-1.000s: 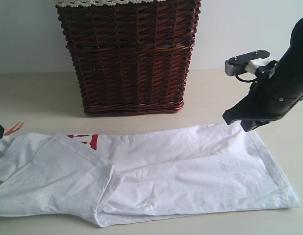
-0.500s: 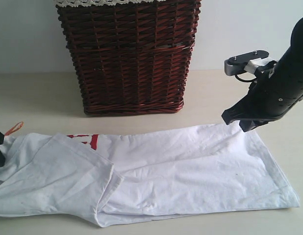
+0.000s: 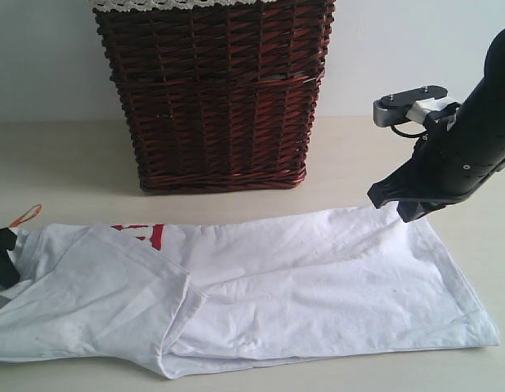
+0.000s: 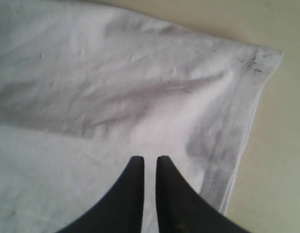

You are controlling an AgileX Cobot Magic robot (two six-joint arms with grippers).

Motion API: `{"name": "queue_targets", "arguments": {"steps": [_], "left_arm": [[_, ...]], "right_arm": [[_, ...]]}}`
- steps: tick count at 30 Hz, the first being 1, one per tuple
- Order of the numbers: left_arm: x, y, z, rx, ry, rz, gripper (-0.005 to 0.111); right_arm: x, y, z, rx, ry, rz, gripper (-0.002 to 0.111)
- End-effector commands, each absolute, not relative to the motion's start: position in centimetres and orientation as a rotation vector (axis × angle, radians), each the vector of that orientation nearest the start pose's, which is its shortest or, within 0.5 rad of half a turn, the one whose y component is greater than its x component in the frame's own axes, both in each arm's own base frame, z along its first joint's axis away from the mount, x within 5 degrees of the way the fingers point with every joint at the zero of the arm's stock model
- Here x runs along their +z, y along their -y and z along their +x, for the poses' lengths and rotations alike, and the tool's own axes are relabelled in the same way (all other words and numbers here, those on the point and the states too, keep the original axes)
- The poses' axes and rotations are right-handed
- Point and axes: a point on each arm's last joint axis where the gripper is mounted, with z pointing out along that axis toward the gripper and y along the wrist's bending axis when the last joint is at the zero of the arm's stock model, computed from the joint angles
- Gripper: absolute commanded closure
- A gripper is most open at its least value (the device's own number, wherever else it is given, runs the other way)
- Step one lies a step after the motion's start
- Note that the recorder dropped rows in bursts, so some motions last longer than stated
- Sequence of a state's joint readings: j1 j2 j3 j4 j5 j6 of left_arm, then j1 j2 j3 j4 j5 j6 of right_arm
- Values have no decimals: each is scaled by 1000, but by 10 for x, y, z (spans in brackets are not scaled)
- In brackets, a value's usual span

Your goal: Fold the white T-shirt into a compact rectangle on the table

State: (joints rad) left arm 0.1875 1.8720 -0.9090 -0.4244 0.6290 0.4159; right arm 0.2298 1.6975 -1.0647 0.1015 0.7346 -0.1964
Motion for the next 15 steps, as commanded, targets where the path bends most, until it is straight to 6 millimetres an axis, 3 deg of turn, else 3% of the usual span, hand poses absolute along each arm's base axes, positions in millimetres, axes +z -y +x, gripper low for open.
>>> {"name": "queue_targets", "arguments": {"steps": [1, 11, 13, 15], "left_arm": [[99, -34, 303, -392, -3048, -179, 40], [95, -23, 308, -594, -2991, -255, 42], [95, -23, 308, -595, -2991, -272, 47], [95, -23, 308, -595, -2991, -272, 60]], "right_arm": [[202, -79, 316, 122, -2791, -516, 97], [202, -79, 316, 122, -2791, -516, 97], [202, -79, 316, 122, -2791, -516, 97], [202, -79, 316, 122, -2791, -516, 97]]}}
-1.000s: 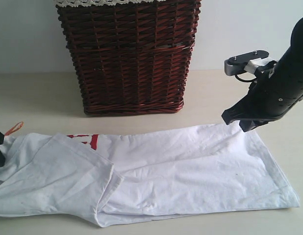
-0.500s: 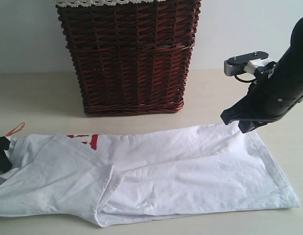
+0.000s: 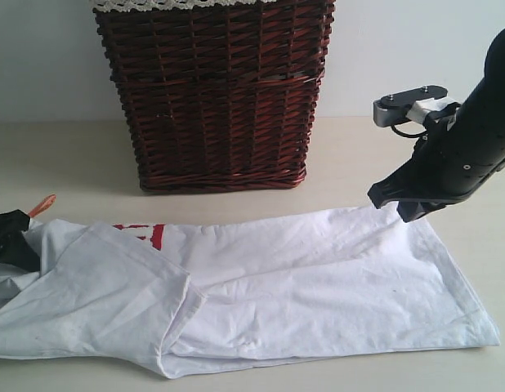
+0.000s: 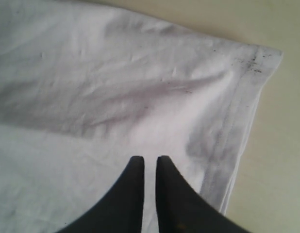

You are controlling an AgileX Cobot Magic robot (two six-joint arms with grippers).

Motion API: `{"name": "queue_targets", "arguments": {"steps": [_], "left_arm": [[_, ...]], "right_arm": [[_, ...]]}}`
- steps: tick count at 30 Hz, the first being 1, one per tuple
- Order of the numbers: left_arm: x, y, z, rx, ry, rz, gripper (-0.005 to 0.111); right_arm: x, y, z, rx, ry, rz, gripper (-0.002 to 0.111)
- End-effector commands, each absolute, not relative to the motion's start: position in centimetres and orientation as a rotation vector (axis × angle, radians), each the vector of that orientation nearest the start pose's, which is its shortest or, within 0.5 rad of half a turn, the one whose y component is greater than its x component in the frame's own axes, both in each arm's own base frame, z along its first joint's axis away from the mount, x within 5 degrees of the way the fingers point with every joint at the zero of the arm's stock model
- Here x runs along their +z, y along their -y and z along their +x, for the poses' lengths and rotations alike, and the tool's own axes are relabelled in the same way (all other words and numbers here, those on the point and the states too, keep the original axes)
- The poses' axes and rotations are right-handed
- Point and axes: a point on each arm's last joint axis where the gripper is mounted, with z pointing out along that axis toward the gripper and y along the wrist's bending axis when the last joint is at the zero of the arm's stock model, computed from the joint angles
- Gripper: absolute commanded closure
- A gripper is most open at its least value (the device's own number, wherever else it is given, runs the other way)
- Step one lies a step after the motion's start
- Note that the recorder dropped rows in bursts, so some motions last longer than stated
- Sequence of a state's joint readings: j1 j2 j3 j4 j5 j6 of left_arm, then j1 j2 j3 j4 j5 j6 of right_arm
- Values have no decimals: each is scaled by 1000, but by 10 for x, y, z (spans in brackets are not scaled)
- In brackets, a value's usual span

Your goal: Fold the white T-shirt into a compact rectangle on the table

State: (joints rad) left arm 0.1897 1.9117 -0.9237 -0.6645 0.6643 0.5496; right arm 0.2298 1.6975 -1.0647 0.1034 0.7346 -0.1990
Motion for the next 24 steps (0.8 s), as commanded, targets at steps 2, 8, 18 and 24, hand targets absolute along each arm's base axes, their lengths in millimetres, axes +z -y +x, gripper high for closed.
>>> {"name": "queue_targets", "arguments": {"steps": [2, 8, 18, 24], "left_arm": [[95, -23, 308, -592, -2993, -262, 78], [94, -25, 306, -543, -3010, -209, 107], [119, -46, 314, -234, -3115, -200, 107], [156, -57, 322, -47, -3029, -163, 107]], "right_arm": [[202, -79, 315, 122, -2795, -517, 97], [202, -79, 315, 125, -2797, -516, 97], [227, -95, 316, 363, -2833, -510, 97], [252, -104, 310, 531, -2758, -546, 97]]}}
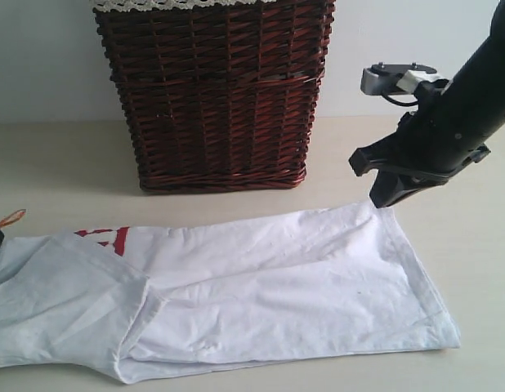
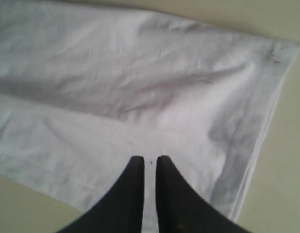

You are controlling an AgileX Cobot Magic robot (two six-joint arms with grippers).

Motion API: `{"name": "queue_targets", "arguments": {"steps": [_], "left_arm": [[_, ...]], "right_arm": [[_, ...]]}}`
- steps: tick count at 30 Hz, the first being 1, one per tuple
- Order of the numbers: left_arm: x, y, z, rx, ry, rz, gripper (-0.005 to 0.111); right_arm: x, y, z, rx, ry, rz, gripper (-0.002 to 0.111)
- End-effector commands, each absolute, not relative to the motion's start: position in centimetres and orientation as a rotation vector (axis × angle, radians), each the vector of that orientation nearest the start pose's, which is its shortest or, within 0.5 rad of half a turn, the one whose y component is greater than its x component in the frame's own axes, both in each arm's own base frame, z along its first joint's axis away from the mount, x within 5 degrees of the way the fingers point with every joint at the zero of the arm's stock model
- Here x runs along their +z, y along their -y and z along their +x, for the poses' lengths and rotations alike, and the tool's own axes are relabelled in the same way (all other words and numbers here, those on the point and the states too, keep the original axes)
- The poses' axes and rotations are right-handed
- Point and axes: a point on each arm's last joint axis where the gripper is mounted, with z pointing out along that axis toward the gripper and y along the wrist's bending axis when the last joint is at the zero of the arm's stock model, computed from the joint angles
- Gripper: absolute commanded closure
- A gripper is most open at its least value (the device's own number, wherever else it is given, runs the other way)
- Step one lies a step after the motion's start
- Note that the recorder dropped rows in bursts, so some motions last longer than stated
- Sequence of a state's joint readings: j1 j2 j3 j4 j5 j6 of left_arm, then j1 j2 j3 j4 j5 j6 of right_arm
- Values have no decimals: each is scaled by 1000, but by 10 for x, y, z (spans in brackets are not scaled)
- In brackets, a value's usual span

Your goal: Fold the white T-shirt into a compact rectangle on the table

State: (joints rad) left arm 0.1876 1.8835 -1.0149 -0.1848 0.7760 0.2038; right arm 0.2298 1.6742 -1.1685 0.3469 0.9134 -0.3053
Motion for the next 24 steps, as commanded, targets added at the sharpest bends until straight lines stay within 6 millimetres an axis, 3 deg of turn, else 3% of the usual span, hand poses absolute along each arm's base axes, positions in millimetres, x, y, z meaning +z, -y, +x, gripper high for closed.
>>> {"name": "queue_targets", "arguments": {"steps": [1, 7, 12, 18, 24], "left_arm": [[164, -60, 323, -3, -3010, -162, 107], [195, -77, 322, 279, -2914, -239, 107], [197, -73, 322, 298, -2919, -236, 107], [217, -45, 334, 309, -2946, -126, 107], [251, 13, 349, 295, -2909, 73, 107]], "right_arm": [[256, -105, 308, 560, -2741, -552, 97], [279, -119, 294, 794, -2630, -637, 97], [296, -124, 285, 905, -2540, -679, 97], [305, -126, 279, 965, -2511, -674, 97], [311, -132, 272, 1017, -2472, -736, 97]]}}
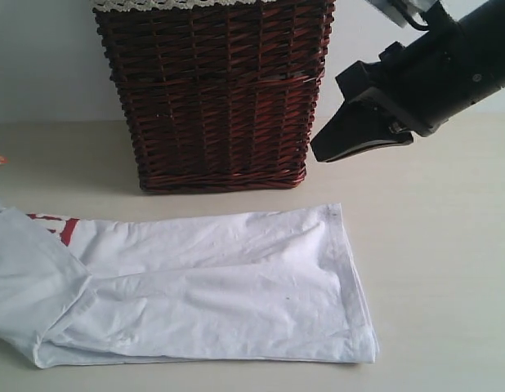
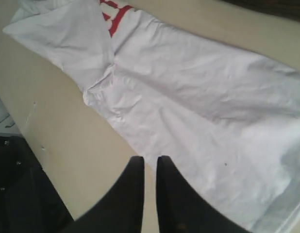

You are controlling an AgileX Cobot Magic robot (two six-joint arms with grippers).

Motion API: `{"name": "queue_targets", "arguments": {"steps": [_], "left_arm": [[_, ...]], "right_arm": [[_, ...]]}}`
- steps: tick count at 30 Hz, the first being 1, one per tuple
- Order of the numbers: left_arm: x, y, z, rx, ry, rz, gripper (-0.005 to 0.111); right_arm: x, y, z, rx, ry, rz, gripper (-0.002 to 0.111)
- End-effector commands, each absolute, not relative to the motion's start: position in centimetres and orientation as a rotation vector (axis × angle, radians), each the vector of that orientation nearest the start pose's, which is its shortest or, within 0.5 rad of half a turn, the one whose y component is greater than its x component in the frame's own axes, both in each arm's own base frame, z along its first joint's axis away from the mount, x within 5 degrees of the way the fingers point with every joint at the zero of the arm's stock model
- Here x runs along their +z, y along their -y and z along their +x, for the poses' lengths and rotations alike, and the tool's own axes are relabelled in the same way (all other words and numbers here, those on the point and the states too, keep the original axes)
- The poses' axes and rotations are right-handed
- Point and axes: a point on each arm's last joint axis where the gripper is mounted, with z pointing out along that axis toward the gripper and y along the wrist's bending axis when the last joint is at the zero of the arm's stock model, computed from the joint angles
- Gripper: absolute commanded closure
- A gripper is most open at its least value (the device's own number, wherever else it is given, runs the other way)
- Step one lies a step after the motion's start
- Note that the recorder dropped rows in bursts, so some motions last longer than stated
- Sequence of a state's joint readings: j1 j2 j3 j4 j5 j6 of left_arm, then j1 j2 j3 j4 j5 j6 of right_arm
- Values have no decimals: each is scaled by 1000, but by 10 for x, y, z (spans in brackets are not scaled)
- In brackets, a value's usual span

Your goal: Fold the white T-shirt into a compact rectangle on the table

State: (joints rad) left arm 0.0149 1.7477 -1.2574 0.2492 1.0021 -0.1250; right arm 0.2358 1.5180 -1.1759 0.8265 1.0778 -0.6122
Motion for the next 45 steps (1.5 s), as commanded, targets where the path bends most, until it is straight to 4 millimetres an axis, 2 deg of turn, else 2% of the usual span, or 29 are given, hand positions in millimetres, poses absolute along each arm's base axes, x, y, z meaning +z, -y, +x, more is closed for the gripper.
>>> {"name": "queue_targets", "arguments": {"steps": [1, 5, 8, 16, 19, 22, 27, 30, 34, 37, 39, 41, 45], "left_arm": [[255, 26, 350, 278, -2892, 103, 107], [264, 83, 348, 134, -2831, 251, 107], [266, 123, 342, 17, -2766, 359, 107], [271, 228, 306, -254, -2554, 605, 107], [259, 267, 289, -314, -2491, 723, 107], [234, 301, 276, -360, -2466, 812, 107], [202, 348, 253, -452, -2378, 916, 107], [190, 366, 237, -476, -2331, 996, 97], [188, 381, 217, -483, -2248, 1134, 64], [191, 385, 209, -485, -2237, 1168, 47], [196, 383, 207, -457, -2244, 1200, 45], [203, 376, 208, -400, -2252, 1233, 50], [227, 350, 219, -267, -2287, 1218, 70]], "right_arm": [[312, -134, 270, 1040, -2459, -750, 97], [326, -139, 260, 1149, -2374, -807, 97], [348, -139, 244, 1220, -2253, -874, 97], [408, -124, 181, 1119, -1994, -975, 97], [422, -118, 159, 1070, -1922, -1002, 97], [430, -112, 143, 1005, -1879, -1011, 97], [432, -105, 138, 894, -1902, -972, 97], [431, -103, 139, 867, -1922, -946, 97], [431, -103, 140, 858, -1924, -946, 97], [431, -103, 140, 855, -1925, -947, 97], [430, -102, 140, 852, -1930, -951, 97], [427, -103, 141, 852, -1938, -940, 97], [416, -100, 150, 807, -1969, -869, 97]]}}
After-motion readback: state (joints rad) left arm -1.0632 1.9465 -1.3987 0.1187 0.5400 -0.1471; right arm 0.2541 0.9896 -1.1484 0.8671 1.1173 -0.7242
